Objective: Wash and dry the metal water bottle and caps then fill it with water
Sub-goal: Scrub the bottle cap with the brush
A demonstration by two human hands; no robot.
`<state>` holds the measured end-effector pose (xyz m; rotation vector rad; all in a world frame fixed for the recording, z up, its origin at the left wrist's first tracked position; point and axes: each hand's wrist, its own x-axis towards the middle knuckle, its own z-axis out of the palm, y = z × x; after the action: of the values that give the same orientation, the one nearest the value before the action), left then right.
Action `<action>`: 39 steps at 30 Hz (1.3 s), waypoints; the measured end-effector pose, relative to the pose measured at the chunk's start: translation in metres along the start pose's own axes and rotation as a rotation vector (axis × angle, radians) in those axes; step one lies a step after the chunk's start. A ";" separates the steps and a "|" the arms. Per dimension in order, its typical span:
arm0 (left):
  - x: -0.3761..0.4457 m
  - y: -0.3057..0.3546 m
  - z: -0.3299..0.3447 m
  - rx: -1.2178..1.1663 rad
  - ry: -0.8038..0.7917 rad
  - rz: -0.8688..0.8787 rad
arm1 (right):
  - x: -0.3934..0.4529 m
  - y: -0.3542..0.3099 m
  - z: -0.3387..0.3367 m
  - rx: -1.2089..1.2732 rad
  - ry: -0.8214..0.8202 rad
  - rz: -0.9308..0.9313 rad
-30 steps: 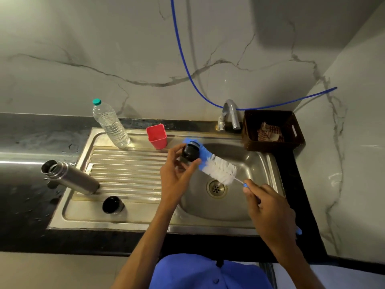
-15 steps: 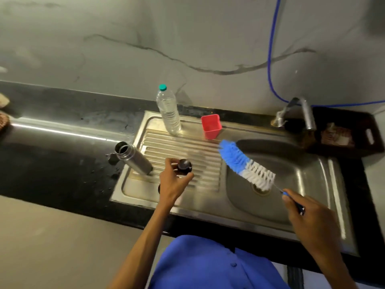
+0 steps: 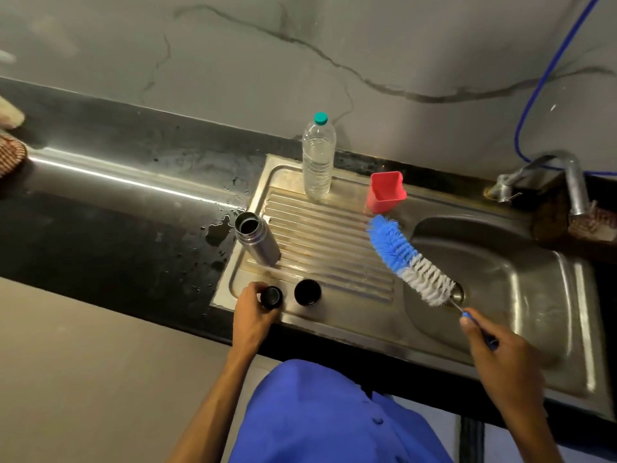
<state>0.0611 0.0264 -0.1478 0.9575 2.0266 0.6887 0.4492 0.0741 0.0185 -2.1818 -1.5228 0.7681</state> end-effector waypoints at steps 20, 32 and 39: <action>0.047 0.095 0.043 0.271 -0.265 0.309 | 0.138 -0.156 -0.047 -0.952 0.390 -0.677; 0.056 0.196 0.047 -0.348 -0.132 0.166 | 0.224 -0.197 0.010 -1.296 0.101 -0.915; 0.054 0.191 0.057 -0.399 -0.057 0.071 | 0.240 -0.194 -0.025 -1.156 0.112 -0.924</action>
<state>0.1600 0.1869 -0.0629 0.8037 1.7222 1.0446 0.3860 0.3667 0.0972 -1.5589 -2.9418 -0.6889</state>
